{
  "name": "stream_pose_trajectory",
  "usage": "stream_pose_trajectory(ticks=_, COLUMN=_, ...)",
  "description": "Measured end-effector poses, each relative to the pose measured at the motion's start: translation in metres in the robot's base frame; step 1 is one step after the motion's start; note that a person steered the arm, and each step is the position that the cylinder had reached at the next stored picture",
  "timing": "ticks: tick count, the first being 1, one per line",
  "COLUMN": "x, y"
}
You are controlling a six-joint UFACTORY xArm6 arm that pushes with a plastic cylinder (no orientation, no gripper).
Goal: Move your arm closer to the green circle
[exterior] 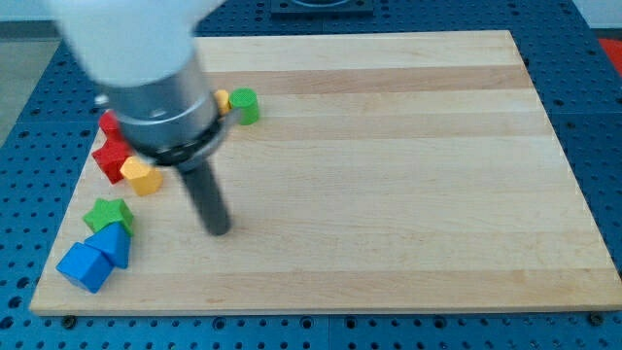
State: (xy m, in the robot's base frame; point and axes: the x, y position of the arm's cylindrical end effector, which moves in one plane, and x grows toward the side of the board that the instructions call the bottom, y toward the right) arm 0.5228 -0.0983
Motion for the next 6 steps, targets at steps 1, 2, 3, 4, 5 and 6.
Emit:
stream_pose_trajectory(ticks=1, x=-0.053, y=0.069)
stream_pose_trajectory(ticks=2, x=-0.143, y=0.093)
stream_pose_trajectory(ticks=3, x=-0.215, y=0.093)
stream_pose_trajectory(ticks=4, x=-0.229, y=0.093)
stream_pose_trajectory(ticks=5, x=-0.252, y=0.098)
stream_pose_trajectory(ticks=6, x=-0.279, y=0.095)
